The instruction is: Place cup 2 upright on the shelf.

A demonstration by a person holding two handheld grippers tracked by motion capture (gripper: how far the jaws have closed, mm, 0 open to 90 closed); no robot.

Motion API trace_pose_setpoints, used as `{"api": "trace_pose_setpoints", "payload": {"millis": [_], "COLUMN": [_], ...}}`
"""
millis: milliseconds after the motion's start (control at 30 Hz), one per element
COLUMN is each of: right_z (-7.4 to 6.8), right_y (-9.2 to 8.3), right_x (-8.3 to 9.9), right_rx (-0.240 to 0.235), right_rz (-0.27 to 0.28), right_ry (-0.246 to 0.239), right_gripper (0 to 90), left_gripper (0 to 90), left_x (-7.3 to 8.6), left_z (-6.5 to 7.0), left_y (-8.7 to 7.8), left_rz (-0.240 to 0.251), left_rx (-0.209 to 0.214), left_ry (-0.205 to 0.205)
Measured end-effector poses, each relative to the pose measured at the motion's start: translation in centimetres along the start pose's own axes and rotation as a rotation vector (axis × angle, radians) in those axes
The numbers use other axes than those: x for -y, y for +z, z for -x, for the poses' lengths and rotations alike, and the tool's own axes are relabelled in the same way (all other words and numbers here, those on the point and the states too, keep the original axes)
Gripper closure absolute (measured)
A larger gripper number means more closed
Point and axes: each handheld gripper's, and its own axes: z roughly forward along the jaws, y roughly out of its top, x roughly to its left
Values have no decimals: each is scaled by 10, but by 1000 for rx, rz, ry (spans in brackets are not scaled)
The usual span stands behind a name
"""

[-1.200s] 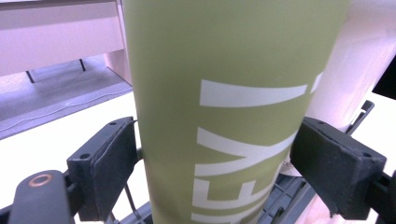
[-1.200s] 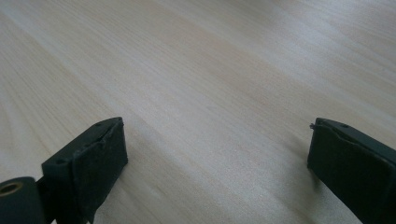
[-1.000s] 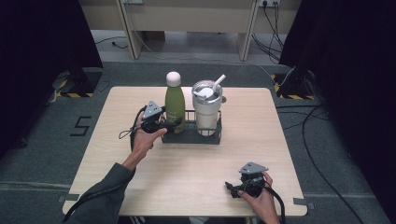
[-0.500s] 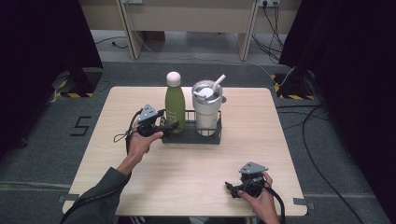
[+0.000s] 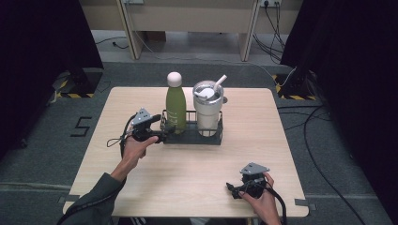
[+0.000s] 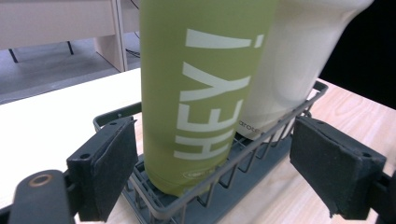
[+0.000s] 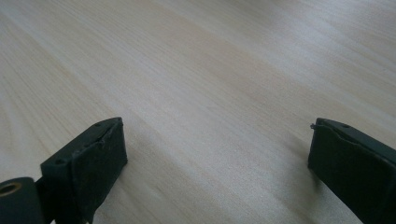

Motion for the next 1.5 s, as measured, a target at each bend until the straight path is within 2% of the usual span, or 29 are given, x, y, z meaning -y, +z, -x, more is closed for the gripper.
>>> {"api": "trace_pose_setpoints", "payload": {"millis": [433, 833, 967, 1100, 1200, 1500], "right_z": [0, 0, 0, 0, 0, 0], "right_y": [0, 0, 0, 0, 0, 0], "right_x": [0, 0, 0, 0, 0, 0], "right_rx": [1, 1, 1, 1, 1, 1], "right_rz": [-1, -1, -1, -1, -1, -1], "right_ry": [0, 0, 0, 0, 0, 0], "right_gripper": [46, 45, 46, 46, 45, 45], "left_gripper": [148, 148, 148, 148, 148, 148], "left_x": [7, 26, 32, 39, 44, 50], "left_z": [12, 30, 34, 36, 36, 37], "left_y": [-20, -36, -40, -44, -46, -53], "left_rz": [1, -18, -21, -15, -30, -31], "left_rx": [42, 92, 97, 96, 98, 104], "left_ry": [2, 8, 20, 10, 12, 6]}}
